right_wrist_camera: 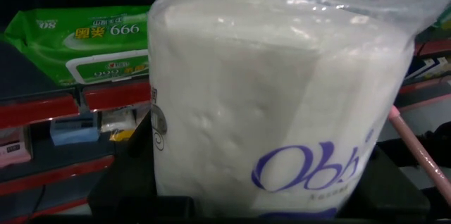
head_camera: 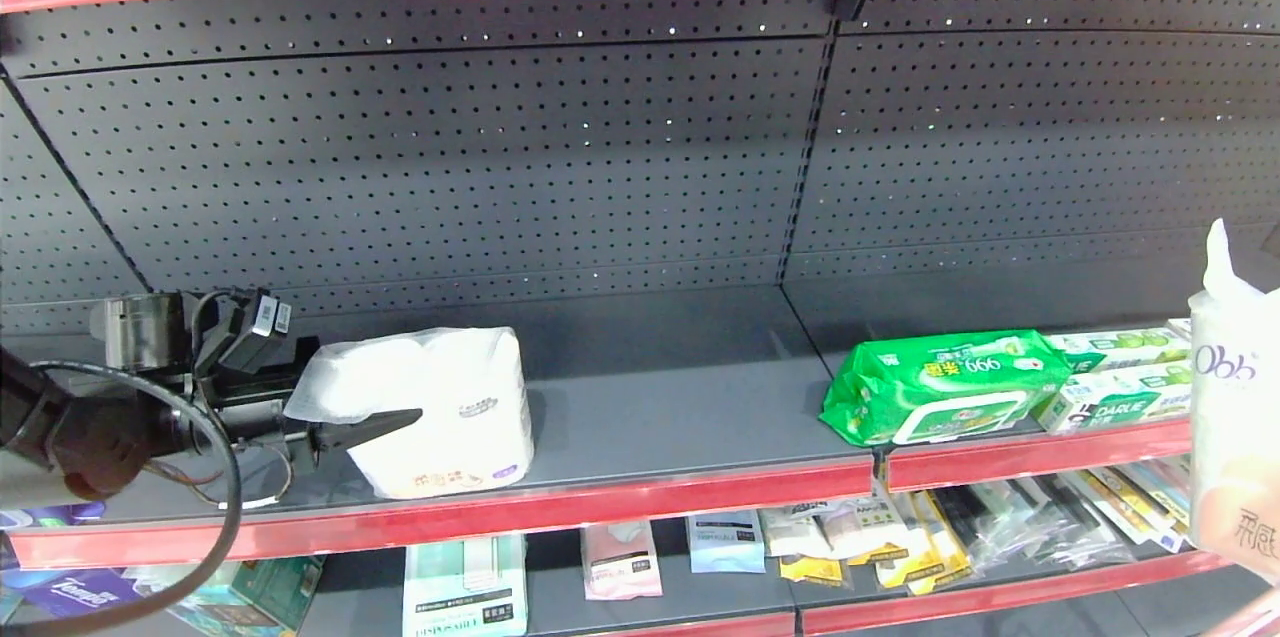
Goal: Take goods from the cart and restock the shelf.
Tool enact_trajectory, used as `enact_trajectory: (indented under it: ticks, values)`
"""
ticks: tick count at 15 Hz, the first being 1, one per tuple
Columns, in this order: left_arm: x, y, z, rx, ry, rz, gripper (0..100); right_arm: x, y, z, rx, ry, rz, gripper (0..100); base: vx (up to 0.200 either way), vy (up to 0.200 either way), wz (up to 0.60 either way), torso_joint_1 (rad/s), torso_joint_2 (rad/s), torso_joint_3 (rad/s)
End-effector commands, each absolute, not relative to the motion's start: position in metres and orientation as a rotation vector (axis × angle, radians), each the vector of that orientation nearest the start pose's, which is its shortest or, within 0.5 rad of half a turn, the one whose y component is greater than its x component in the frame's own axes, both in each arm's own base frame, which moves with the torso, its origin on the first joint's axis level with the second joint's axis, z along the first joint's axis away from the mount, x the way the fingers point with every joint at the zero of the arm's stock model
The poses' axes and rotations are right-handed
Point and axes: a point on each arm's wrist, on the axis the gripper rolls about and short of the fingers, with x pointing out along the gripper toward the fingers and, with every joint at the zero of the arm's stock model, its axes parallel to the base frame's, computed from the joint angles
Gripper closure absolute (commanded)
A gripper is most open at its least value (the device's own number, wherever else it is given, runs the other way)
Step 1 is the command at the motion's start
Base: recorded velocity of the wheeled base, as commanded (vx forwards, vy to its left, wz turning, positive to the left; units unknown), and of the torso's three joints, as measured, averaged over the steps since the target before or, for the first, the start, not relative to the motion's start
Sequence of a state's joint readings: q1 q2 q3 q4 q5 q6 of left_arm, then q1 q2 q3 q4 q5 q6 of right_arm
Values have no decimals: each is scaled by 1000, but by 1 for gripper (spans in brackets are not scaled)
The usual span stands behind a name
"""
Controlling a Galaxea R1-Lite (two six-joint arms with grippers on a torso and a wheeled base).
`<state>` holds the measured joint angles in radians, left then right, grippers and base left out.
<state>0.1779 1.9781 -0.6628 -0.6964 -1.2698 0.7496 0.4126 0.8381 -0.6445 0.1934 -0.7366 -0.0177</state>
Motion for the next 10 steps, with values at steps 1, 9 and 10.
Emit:
enact_trajectory:
  ticks: [1, 9, 10]
  values:
    - [304, 33, 75, 237, 61, -1160, 100, 75, 16, 227, -231, 332, -317, 100, 0, 0, 0, 0, 0, 0]
    - [299, 30, 74, 242, 52, -1178, 100, 76, 17, 228, -231, 331, -318, 100, 0, 0, 0, 0, 0, 0]
    - [299, 30, 74, 242, 52, -1178, 100, 77, 17, 228, -231, 331, -318, 100, 0, 0, 0, 0, 0, 0]
